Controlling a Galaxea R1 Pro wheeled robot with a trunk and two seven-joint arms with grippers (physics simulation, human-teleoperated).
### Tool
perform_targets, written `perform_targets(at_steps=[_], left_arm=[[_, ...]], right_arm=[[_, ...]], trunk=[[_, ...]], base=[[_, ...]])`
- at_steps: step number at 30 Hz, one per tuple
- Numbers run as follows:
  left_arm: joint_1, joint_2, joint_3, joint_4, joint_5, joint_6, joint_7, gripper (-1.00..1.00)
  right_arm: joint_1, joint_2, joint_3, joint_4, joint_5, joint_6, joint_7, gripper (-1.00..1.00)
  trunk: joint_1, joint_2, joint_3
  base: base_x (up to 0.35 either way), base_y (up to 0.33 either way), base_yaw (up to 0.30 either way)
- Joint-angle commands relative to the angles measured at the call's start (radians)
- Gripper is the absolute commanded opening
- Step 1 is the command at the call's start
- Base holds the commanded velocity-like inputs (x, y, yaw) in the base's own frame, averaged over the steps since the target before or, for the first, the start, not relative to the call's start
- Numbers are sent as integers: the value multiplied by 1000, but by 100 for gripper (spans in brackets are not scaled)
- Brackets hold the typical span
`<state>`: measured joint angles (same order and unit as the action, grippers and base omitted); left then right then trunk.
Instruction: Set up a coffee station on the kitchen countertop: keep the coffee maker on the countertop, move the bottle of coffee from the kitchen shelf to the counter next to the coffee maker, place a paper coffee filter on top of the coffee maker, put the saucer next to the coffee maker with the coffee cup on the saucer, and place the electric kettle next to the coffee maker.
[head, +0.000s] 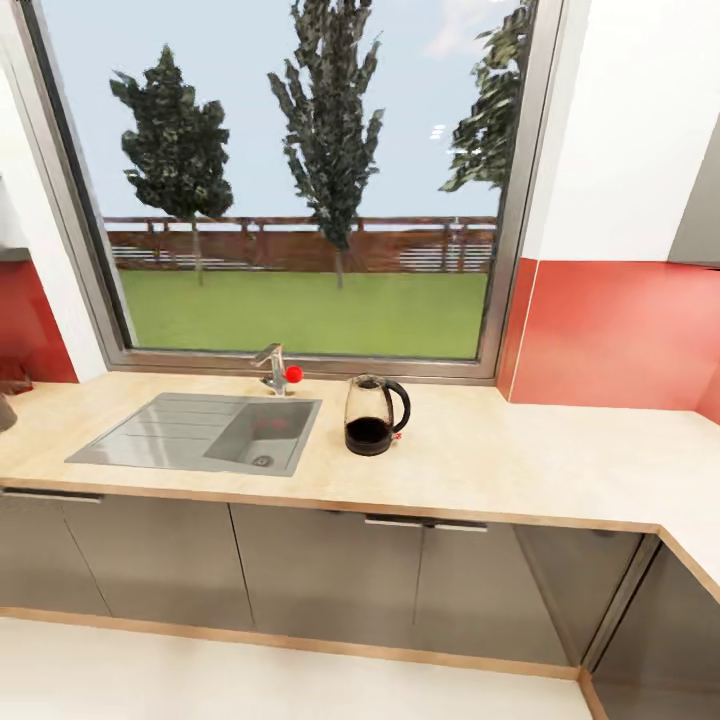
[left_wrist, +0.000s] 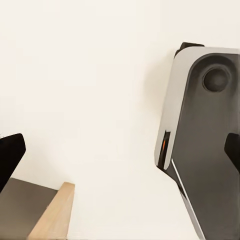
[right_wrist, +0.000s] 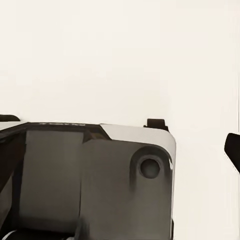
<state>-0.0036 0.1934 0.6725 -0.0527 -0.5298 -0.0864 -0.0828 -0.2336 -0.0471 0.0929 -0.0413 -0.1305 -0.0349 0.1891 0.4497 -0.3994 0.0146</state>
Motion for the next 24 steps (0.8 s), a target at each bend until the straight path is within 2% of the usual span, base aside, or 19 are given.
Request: perform_targets(at_steps=[1, 3, 6, 12, 18, 24], left_arm=[[0, 0, 9, 1, -9, -3, -3, 100], [-1, -2, 7, 1, -9, -3, -3, 100], [-1, -4, 6, 0, -9, -3, -3, 100], [-2, -4, 6, -1, -9, -3, -3, 100], [-3, -1, 7, -1, -9, -3, -3, 100], [-3, 0, 6, -1, -9, -2, -3, 100]], right_arm=[[0, 0, 8, 0, -11, -3, -2, 100], [0, 2, 12, -22, -11, -5, -55, 100], [0, 4, 14, -42, -10, -6, -78, 100], [0, 5, 14, -107, -9, -6, -89, 100], [0, 6, 15, -199, -9, -6, -90, 100], [-1, 3, 15, -382, -8, -4, -91, 100]], trunk=[[0, -1, -1], [0, -1, -2], [0, -1, -4], [0, -1, -8], [0, -1, -9], [0, -1, -9]], base=[[0, 0, 219], [0, 0, 240], [0, 0, 244], [0, 0, 235], [0, 0, 72], [0, 0, 9]])
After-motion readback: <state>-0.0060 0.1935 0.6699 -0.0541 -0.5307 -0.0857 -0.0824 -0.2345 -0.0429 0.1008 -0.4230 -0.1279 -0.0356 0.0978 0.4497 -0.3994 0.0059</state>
